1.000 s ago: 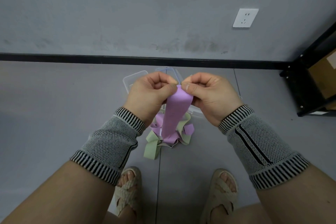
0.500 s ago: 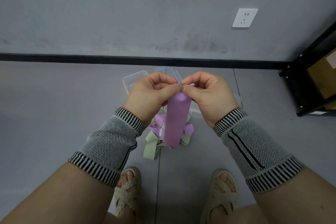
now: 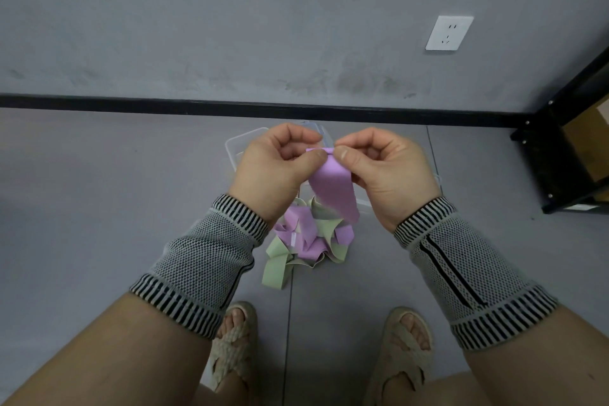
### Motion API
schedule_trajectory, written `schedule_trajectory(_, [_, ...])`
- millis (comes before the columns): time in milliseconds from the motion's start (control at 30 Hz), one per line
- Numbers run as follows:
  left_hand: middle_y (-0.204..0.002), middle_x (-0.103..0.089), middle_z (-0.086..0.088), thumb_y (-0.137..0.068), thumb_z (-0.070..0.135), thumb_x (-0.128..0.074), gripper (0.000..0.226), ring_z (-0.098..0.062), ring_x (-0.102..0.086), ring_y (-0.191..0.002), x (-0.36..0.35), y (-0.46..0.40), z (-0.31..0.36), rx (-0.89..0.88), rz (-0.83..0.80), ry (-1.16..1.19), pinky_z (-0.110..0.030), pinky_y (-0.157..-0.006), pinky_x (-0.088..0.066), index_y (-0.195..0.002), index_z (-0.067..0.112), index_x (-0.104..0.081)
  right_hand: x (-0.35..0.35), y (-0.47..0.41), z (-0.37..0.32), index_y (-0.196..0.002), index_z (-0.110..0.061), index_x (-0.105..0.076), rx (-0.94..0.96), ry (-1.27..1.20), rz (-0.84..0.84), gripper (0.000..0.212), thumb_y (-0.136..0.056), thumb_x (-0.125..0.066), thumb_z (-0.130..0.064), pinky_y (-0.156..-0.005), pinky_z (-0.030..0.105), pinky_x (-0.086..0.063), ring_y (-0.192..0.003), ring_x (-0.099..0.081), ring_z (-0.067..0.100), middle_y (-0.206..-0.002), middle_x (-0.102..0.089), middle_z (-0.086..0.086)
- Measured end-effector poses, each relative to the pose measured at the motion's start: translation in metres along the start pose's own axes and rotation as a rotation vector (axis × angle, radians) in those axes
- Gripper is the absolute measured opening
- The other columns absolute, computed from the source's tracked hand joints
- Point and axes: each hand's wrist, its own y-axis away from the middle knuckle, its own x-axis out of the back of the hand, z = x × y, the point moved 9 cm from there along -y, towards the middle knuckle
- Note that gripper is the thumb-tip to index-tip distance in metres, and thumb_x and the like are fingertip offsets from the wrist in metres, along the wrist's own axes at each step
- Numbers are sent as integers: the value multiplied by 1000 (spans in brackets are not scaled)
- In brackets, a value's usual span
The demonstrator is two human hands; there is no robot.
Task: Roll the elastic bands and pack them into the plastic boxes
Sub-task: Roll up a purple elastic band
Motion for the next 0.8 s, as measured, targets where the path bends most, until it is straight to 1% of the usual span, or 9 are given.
schedule_trajectory(67, [-65,-65,0,-81,5,-69,13,-9,-54,-57,-1,0,-2,24,-1,-8,-21,-57,-43,-80,17,-63,3,-1,-1,-73,-24,-68,20,12,14,20,-80,-71,-6,-77,38,-56,-77,-66,18,-77,-71,3])
schedule_trajectory(133, [-58,-62,4,-82,4,-67,13,-6,-50,-51,-2,0,0,13,-9,-13,-18,-51,-40,-77,15,-64,3,0,-3,-74,-23,-68,40,17,24,21,-80,-71,-3,-76,35,-56,-74,-65,14,-75,-69,0])
schedule_trajectory(233, [-60,-64,4,-82,1,-67,17,-7,-55,-56,1,0,4,-21,20,-25,-20,-56,-44,-75,17,-64,0,1,-3,-80,-20,-67,27,-22,22,20,-80,-70,0,-76,31,-55,-74,-65,12,-76,-69,-1])
schedule_trajectory(333, [-64,-65,4,-82,0,-66,18,-10,-59,-62,7,0,5,-42,73,-12,-24,-63,-49,-76,17,-64,3,1,4,-88,-19,-64,-20,-90,72,20,-79,-72,-4,-81,40,-57,-82,-69,20,-84,-71,6])
schedule_trajectory(400, [-66,-65,2,-82,0,-66,18,-11,-60,-64,9,0,6,-55,100,-15,-27,-66,-50,-77,17,-64,9,2,5,-85,-18,-63,-26,-97,142,18,-79,-73,-5,-81,43,-57,-80,-69,21,-81,-71,6])
schedule_trajectory(467, [-68,-65,0,-82,-1,-66,19,-13,-60,-67,9,-1,6,-67,107,-26,-28,-68,-51,-77,17,-64,10,4,2,-80,-17,-64,0,-68,186,15,-79,-73,-5,-79,41,-58,-76,-68,19,-77,-71,5])
schedule_trajectory(567, [-70,-65,0,-82,-2,-66,20,-12,-60,-68,9,-1,7,-89,105,-45,-25,-67,-51,-77,18,-64,9,7,-3,-76,-17,-66,34,-39,215,13,-79,-73,-5,-76,38,-59,-74,-69,18,-76,-71,5])
schedule_trajectory(700, [-71,-66,2,-82,-4,-65,22,-9,-60,-68,6,-1,5,-84,83,-26,-19,-65,-49,-76,18,-63,12,5,-3,-73,-21,-67,37,-7,248,17,-80,-72,-6,-78,44,-58,-78,-69,24,-77,-71,5])
schedule_trajectory(800, [-67,-66,5,-82,-3,-65,21,-7,-59,-64,4,-1,3,-66,65,-15,-18,-62,-47,-77,18,-64,12,5,-2,-73,-20,-66,30,-7,246,17,-80,-72,-6,-78,45,-58,-76,-69,23,-76,-71,5])
